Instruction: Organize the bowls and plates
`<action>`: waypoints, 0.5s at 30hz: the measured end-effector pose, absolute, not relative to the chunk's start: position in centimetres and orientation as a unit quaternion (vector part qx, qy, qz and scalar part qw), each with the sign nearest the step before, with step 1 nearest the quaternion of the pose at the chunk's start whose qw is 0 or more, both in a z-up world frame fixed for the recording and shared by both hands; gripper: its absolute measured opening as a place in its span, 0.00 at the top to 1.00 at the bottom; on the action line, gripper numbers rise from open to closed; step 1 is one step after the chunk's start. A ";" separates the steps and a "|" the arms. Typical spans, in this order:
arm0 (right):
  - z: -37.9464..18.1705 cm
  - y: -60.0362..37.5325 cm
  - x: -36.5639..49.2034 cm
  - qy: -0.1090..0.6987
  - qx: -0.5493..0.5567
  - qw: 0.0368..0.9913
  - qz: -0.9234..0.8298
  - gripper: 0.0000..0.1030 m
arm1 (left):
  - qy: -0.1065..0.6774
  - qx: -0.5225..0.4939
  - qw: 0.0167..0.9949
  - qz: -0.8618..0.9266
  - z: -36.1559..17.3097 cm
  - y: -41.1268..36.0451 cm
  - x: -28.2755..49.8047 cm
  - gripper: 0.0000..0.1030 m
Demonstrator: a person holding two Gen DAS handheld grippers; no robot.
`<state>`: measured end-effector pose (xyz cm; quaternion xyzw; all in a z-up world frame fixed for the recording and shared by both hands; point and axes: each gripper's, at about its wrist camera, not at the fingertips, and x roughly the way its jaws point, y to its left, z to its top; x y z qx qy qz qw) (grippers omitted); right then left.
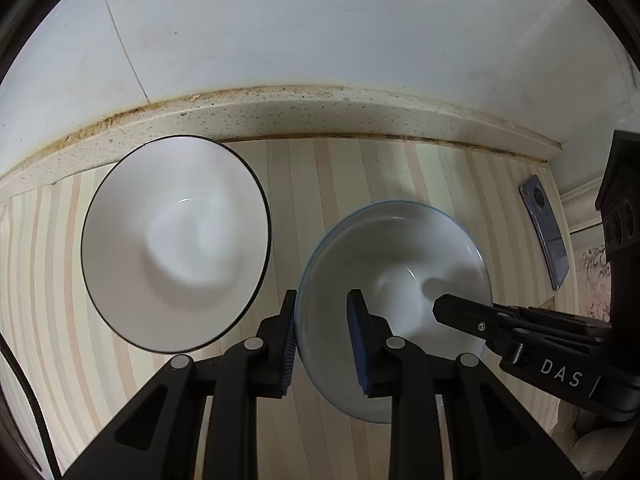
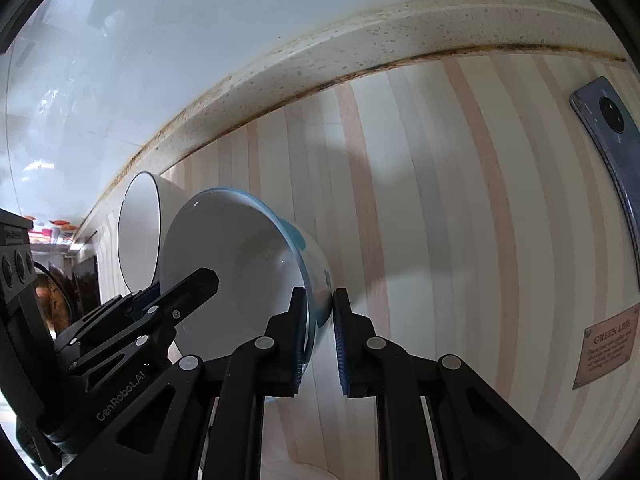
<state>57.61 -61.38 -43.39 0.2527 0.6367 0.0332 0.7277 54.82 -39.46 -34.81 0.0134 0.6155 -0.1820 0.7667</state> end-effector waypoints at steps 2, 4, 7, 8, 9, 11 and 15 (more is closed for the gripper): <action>-42.9 -61.2 57.4 0.636 0.251 0.729 0.034 0.86 | 0.611 0.019 0.770 -0.183 -34.2 -39.4 54.3 0.79; -42.2 -61.1 56.9 0.633 0.253 0.731 0.034 0.86 | 0.608 0.021 0.772 -0.186 -33.7 -39.4 54.1 0.79; -40.7 -60.9 55.8 0.628 0.251 0.735 0.036 0.86 | 0.601 0.017 0.776 -0.189 -32.6 -39.1 53.2 0.79; -40.2 -60.9 55.3 0.627 0.250 0.736 0.036 0.86 | 0.597 0.019 0.778 -0.192 -32.1 -39.1 52.6 0.79; -39.7 -60.8 54.8 0.626 0.251 0.738 0.036 0.86 | 0.595 0.021 0.780 -0.194 -31.7 -38.9 52.3 0.79; -38.7 -60.7 53.7 0.623 0.251 0.740 0.036 0.86 | 0.589 0.025 0.783 -0.199 -30.7 -38.7 51.2 0.79; -36.7 -60.1 50.9 0.607 0.259 0.750 0.037 0.86 | 0.582 0.029 0.786 -0.208 -28.9 -38.1 49.2 0.79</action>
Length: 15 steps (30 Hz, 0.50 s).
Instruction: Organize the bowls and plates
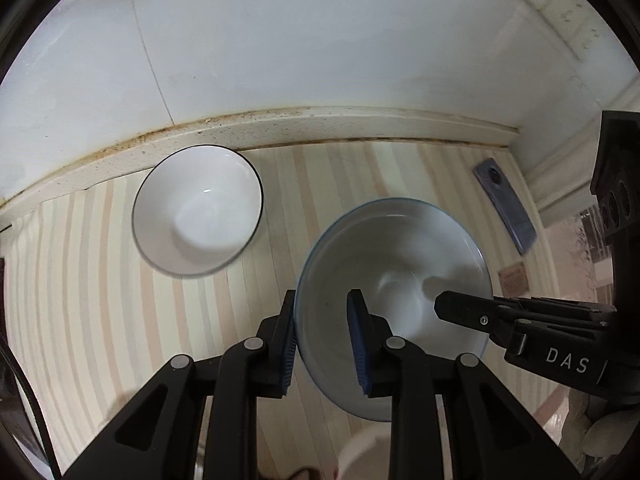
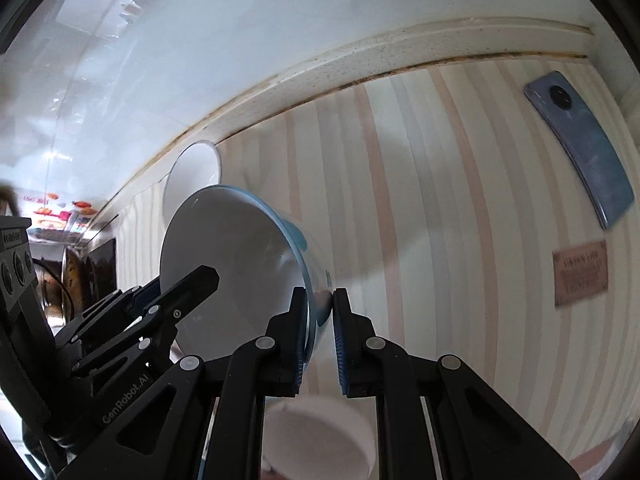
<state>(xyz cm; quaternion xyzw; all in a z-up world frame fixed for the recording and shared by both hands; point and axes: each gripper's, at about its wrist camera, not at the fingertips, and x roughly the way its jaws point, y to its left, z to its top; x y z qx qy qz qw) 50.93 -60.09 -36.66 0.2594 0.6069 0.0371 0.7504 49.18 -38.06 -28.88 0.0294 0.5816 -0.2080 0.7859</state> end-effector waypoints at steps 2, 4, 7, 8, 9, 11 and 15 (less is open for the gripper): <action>-35.8 -59.6 49.6 0.604 0.261 0.752 0.037 0.86 | 0.577 0.031 0.788 -0.213 -27.8 -37.7 47.9 0.79; -34.9 -59.2 48.0 0.602 0.260 0.754 0.038 0.86 | 0.573 0.033 0.789 -0.218 -27.0 -37.2 46.9 0.79; -33.9 -58.5 45.4 0.601 0.257 0.756 0.038 0.86 | 0.568 0.038 0.790 -0.226 -25.9 -36.7 45.0 0.79; -33.8 -58.4 44.9 0.600 0.257 0.756 0.037 0.86 | 0.567 0.039 0.790 -0.228 -25.6 -36.5 44.4 0.79; -33.5 -58.1 44.0 0.601 0.254 0.756 0.038 0.86 | 0.567 0.040 0.790 -0.230 -25.5 -36.5 43.9 0.79; -33.3 -57.8 42.5 0.603 0.254 0.756 0.036 0.86 | 0.568 0.040 0.788 -0.234 -25.4 -36.5 42.8 0.79; -33.9 -56.9 39.7 0.613 0.250 0.748 0.034 0.86 | 0.576 0.038 0.781 -0.240 -25.7 -36.3 41.0 0.79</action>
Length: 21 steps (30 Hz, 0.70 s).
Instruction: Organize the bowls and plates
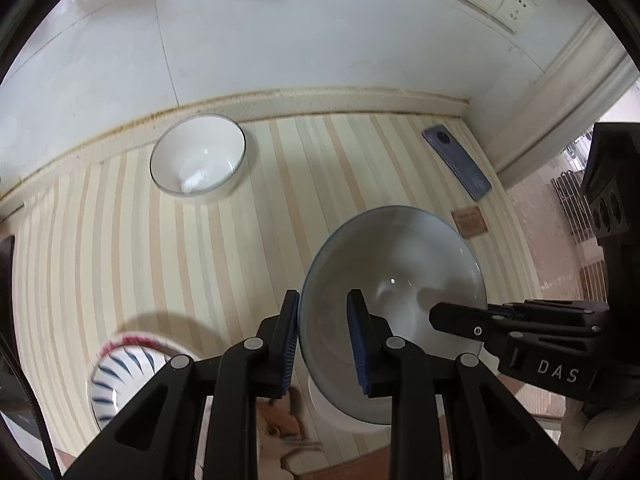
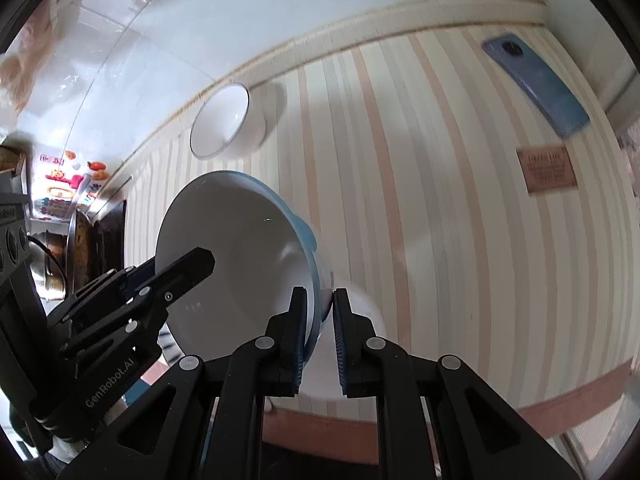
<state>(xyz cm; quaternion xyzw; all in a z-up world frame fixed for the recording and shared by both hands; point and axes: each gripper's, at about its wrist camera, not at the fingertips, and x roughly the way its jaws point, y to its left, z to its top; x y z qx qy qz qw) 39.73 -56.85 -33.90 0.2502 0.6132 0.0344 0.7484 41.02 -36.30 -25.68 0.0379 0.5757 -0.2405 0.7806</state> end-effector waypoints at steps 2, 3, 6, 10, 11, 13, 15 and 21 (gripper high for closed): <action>-34.7 -56.8 38.7 0.619 0.252 0.743 0.033 0.86 | 0.581 0.040 0.775 -0.244 -26.1 -36.3 40.2 0.79; -35.1 -56.8 38.3 0.622 0.253 0.740 0.032 0.86 | 0.585 0.042 0.772 -0.246 -26.4 -36.3 39.8 0.79; -36.3 -56.9 37.3 0.631 0.254 0.732 0.028 0.86 | 0.595 0.051 0.763 -0.247 -27.5 -36.7 38.9 0.79; -37.7 -56.9 36.7 0.642 0.256 0.723 0.025 0.86 | 0.605 0.064 0.754 -0.247 -28.7 -37.1 38.1 0.79; -38.0 -56.9 36.5 0.644 0.257 0.720 0.024 0.86 | 0.608 0.068 0.751 -0.246 -29.1 -37.3 38.0 0.79; -38.7 -56.8 36.2 0.649 0.255 0.716 0.024 0.86 | 0.612 0.074 0.748 -0.246 -29.5 -37.4 37.7 0.79; -39.4 -56.7 36.1 0.655 0.253 0.711 0.025 0.86 | 0.620 0.077 0.742 -0.244 -30.1 -37.6 37.6 0.79; -40.5 -56.2 36.2 0.668 0.244 0.702 0.030 0.86 | 0.631 0.082 0.735 -0.235 -31.2 -37.6 37.1 0.79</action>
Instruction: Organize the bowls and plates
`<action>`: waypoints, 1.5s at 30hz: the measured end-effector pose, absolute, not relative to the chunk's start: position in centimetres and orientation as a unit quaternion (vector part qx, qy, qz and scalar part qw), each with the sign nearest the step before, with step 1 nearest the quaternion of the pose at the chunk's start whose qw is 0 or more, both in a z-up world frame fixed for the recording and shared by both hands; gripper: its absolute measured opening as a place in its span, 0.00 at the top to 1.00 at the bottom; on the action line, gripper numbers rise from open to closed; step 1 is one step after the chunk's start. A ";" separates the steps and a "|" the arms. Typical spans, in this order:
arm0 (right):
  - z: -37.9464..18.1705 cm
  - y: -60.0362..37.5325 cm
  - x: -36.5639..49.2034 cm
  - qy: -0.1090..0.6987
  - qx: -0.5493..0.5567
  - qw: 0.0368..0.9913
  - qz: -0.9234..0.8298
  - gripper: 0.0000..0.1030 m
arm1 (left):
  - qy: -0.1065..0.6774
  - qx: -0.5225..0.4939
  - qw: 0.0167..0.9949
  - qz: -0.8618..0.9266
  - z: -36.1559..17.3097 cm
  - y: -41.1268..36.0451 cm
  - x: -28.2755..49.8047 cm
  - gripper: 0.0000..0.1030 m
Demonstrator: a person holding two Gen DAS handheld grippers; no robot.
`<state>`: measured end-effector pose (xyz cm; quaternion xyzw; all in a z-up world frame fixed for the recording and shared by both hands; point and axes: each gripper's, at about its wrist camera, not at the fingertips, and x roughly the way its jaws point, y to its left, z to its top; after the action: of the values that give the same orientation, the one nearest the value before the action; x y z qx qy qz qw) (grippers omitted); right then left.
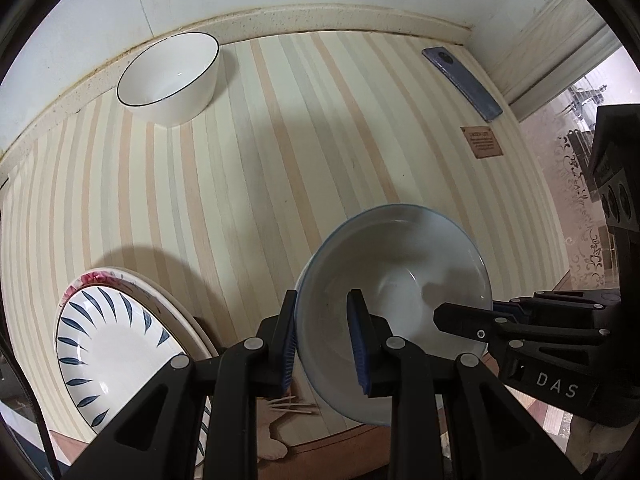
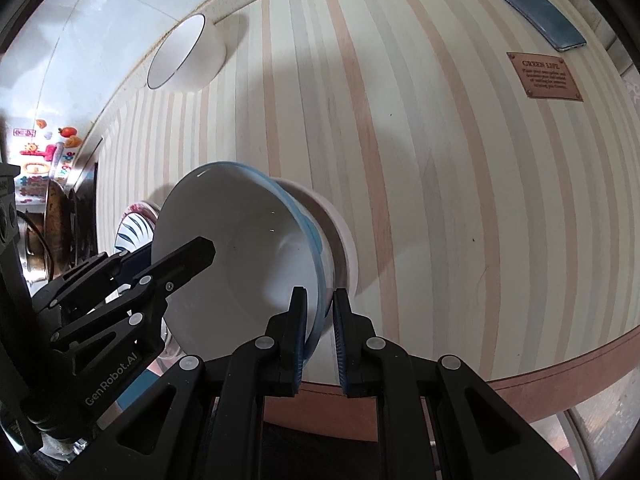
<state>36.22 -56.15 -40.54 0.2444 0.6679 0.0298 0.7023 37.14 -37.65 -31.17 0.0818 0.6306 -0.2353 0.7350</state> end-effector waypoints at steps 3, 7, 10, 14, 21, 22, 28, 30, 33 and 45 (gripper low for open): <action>-40.6 -56.0 36.6 0.670 0.239 0.702 0.032 0.86 | 0.630 0.087 0.737 -0.231 -31.3 -37.7 37.1 0.79; -40.7 -55.7 37.0 0.674 0.230 0.701 0.035 0.86 | 0.638 0.083 0.732 -0.225 -31.6 -37.5 37.3 0.79; -40.7 -55.5 37.2 0.676 0.224 0.701 0.036 0.86 | 0.633 0.091 0.736 -0.222 -31.9 -37.4 37.3 0.79; -40.7 -55.3 37.1 0.677 0.219 0.702 0.037 0.86 | 0.633 0.093 0.737 -0.218 -32.1 -37.5 37.2 0.79; -40.4 -54.9 37.3 0.682 0.202 0.702 0.034 0.83 | 0.638 0.093 0.735 -0.209 -32.6 -37.6 37.2 0.79; -40.3 -54.9 37.4 0.683 0.197 0.702 0.033 0.82 | 0.639 0.094 0.735 -0.208 -32.7 -37.6 37.2 0.79; -39.9 -54.6 37.3 0.687 0.171 0.706 0.028 0.79 | 0.639 0.094 0.735 -0.207 -32.8 -37.5 37.1 0.79; -39.9 -54.7 37.3 0.687 0.171 0.705 0.030 0.79 | 0.636 0.097 0.737 -0.209 -32.5 -37.7 37.0 0.79; -39.9 -54.9 37.2 0.688 0.170 0.704 0.034 0.79 | 0.631 0.100 0.740 -0.210 -32.3 -37.9 36.9 0.79; -35.8 -57.3 39.3 0.659 0.198 0.724 0.046 0.79 | 0.596 0.069 0.774 -0.202 -28.1 -35.9 38.9 0.78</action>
<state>39.32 -57.28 -35.78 0.1975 0.6590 0.0464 0.7243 38.88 -35.89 -28.09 0.0686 0.5959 -0.2021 0.7742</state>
